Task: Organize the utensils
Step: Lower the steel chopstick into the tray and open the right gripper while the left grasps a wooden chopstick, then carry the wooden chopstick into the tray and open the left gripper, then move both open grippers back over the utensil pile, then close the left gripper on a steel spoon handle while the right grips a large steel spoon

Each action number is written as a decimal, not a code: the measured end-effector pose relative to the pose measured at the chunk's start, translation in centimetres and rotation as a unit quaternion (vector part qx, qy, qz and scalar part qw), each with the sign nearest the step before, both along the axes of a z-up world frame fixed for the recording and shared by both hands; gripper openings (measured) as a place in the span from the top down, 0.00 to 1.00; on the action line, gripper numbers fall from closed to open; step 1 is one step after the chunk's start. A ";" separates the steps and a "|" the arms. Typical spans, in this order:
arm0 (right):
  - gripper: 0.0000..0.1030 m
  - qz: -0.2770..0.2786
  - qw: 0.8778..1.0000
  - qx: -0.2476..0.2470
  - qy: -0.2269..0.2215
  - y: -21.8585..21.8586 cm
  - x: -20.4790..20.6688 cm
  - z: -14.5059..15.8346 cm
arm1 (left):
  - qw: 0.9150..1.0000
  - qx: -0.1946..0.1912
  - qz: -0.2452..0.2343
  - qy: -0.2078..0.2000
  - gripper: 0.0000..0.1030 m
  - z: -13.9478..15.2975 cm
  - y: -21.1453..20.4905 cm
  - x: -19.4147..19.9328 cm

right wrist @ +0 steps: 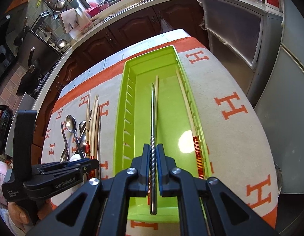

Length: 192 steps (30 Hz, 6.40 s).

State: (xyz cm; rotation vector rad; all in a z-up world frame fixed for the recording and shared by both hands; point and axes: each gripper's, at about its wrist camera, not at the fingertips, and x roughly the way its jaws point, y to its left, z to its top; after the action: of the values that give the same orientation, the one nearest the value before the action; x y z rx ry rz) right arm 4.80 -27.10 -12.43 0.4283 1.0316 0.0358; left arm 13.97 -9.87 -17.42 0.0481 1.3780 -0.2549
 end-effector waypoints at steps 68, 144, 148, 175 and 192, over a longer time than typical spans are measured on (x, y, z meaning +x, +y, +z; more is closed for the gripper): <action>0.83 0.005 1.000 0.017 0.015 -0.6 -1.3 -0.5 | 0.998 -0.014 0.012 -0.065 0.97 2.2 -4.4 1.1; 0.80 0.133 0.990 -0.046 0.011 10.6 -0.4 3.6 | 0.990 -0.063 0.052 -0.111 0.61 7.0 13.2 -4.3; 0.80 0.157 0.987 -0.034 0.004 12.4 1.5 3.8 | 0.991 -0.091 0.053 -0.084 0.58 5.2 16.5 -2.5; 0.80 0.238 0.969 0.052 0.049 17.8 11.5 -1.0 | 0.981 -0.147 -0.033 -0.119 0.58 -2.1 16.0 5.3; 0.80 0.251 0.964 0.053 0.063 19.6 12.4 -2.6 | 0.980 -0.160 -0.008 -0.115 0.92 -2.0 16.6 4.2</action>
State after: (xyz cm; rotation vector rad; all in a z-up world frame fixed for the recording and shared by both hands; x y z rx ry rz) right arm 17.21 -7.45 -15.07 0.2584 1.2475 0.5255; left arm 18.15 6.76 -19.45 -0.1754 1.0932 -0.4677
